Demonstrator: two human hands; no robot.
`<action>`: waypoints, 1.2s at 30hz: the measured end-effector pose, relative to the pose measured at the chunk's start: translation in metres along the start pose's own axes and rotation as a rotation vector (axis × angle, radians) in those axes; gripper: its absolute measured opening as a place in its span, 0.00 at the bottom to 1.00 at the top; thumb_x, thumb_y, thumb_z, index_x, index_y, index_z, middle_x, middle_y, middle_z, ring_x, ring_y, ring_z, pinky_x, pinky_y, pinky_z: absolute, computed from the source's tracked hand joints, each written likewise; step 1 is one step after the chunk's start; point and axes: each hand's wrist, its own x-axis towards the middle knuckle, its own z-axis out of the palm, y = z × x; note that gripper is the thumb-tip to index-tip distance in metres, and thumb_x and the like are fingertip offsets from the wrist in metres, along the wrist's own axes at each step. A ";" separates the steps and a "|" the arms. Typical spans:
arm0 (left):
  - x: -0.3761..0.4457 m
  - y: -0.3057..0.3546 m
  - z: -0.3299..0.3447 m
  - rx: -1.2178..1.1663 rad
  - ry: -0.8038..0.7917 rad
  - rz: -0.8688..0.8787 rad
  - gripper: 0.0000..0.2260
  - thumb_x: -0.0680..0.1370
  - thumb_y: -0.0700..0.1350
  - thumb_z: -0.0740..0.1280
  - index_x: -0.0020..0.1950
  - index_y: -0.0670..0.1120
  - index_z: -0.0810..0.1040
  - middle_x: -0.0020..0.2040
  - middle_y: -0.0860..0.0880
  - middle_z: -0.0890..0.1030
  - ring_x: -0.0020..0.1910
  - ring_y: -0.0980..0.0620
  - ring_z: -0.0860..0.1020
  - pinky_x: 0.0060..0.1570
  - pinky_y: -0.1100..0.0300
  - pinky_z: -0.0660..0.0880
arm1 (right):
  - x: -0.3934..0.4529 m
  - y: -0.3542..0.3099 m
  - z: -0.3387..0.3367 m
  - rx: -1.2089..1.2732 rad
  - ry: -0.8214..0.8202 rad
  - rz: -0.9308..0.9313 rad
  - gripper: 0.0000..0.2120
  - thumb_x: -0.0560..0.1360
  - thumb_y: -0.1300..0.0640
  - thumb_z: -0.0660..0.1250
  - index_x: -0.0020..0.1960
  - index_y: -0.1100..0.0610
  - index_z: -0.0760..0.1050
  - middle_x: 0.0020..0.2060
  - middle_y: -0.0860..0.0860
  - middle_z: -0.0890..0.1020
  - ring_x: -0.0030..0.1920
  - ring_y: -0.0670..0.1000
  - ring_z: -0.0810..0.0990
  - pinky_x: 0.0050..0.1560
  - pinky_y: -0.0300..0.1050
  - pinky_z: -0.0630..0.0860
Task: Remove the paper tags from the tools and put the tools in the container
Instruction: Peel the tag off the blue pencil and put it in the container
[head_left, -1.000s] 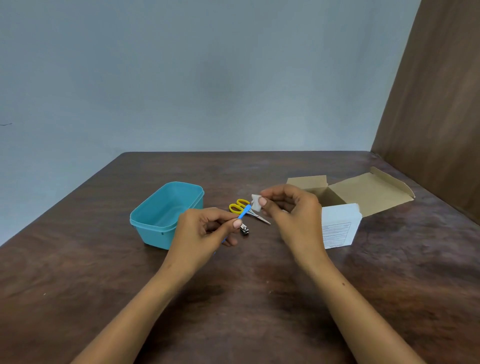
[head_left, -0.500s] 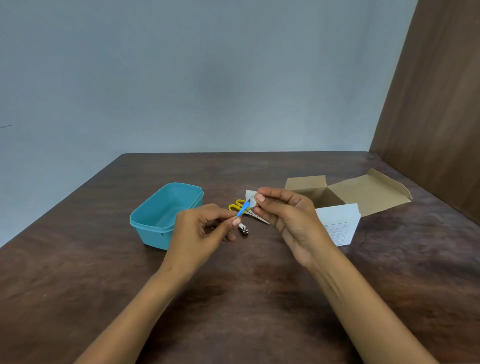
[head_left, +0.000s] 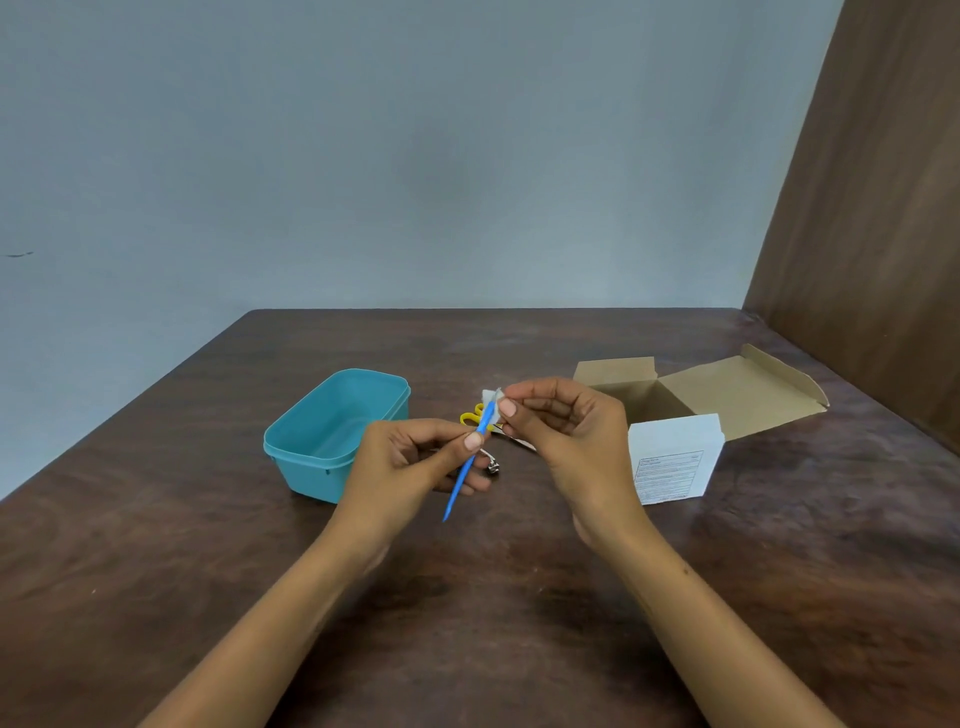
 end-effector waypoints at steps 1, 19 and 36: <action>0.000 0.000 0.000 -0.025 -0.009 -0.028 0.05 0.74 0.38 0.68 0.45 0.41 0.84 0.35 0.43 0.85 0.33 0.47 0.84 0.33 0.62 0.79 | 0.000 0.000 0.001 -0.012 0.011 -0.017 0.04 0.70 0.69 0.72 0.44 0.64 0.81 0.39 0.58 0.85 0.40 0.51 0.85 0.41 0.39 0.79; 0.001 0.003 -0.002 -0.158 -0.013 -0.161 0.07 0.76 0.37 0.65 0.48 0.41 0.83 0.43 0.44 0.86 0.44 0.49 0.85 0.35 0.63 0.80 | 0.000 0.013 0.001 -0.774 -0.164 -0.655 0.11 0.67 0.70 0.69 0.44 0.57 0.84 0.39 0.50 0.84 0.40 0.44 0.79 0.42 0.25 0.70; 0.002 -0.001 -0.002 -0.127 -0.045 -0.161 0.08 0.76 0.39 0.66 0.50 0.39 0.83 0.46 0.43 0.86 0.47 0.48 0.84 0.36 0.63 0.80 | 0.003 0.001 0.000 -0.375 -0.232 -0.174 0.10 0.68 0.70 0.73 0.38 0.57 0.80 0.35 0.46 0.83 0.37 0.42 0.83 0.39 0.33 0.79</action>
